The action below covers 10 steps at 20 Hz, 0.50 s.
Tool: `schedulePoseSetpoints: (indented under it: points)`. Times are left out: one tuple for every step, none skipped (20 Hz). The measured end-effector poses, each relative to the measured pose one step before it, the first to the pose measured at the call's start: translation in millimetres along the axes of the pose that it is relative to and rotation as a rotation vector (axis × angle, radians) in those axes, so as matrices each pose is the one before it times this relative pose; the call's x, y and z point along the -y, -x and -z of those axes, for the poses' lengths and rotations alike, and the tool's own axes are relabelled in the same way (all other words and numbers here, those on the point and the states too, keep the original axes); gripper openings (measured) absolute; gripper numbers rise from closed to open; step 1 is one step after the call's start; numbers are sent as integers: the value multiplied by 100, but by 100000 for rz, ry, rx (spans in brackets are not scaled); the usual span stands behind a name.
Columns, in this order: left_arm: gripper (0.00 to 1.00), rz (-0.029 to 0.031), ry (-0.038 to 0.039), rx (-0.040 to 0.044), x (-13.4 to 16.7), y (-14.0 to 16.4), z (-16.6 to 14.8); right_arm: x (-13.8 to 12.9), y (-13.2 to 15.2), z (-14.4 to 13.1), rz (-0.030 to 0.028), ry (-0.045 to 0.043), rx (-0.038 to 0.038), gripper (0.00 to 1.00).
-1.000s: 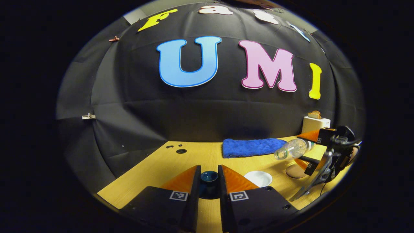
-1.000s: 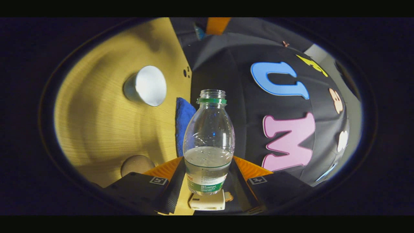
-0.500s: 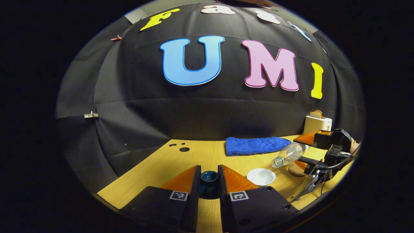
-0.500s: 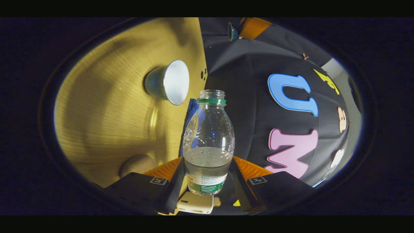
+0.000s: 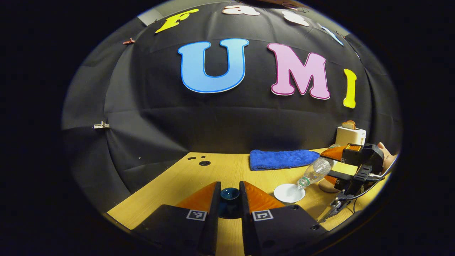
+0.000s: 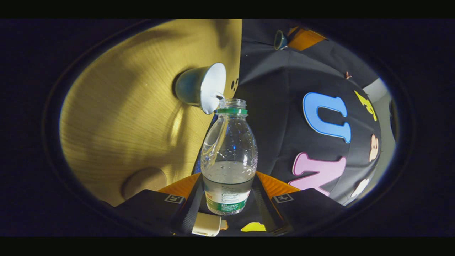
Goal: Open the teacup lid with one hand, grasp the water bottle and pour water into the teacup with the other hand; after pouring, place the water bottle on the coaster and then close the teacup lid.
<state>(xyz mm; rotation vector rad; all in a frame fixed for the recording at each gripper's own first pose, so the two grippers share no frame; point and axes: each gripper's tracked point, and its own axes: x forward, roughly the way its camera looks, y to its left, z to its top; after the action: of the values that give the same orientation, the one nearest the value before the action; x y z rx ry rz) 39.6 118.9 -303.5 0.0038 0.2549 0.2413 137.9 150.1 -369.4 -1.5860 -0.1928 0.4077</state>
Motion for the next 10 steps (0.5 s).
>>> schedulePoseSetpoints:
  points:
    - [29, -67, -137, -139, -21, -88, -17, -29, -11, -181, -19, 1015, 403, 75]
    - [29, -78, -18, -102, -17, -26, 94, 73, 53, 0, -50, 728, 319, 75]
    - [29, -49, 245, -85, -42, -10, 109, 138, -60, -77, 356, 854, 187, 75]
    - [32, 46, 481, -57, 24, 50, -20, -59, -111, 66, 35, 468, 63, 75]
    - [32, 195, 522, -374, 63, 98, 211, 79, 13, 87, 252, 218, -123, 75]
    - [32, 145, 474, -425, 47, -1, 84, 57, -20, 47, 210, 192, -68, 75]
    - [32, 276, 445, -264, 107, 68, 170, 94, -313, 29, 301, 647, -209, 75]
    - [32, 95, 332, -55, 42, 29, -11, 320, -260, 145, 1168, 1349, -159, 75]
    - [32, 202, 187, -64, 42, -15, 94, 346, -80, 12, 969, 1617, 296, 77]
    - [32, 285, -20, -49, 110, 7, 21, 362, -288, 43, 750, 1705, 651, 75]
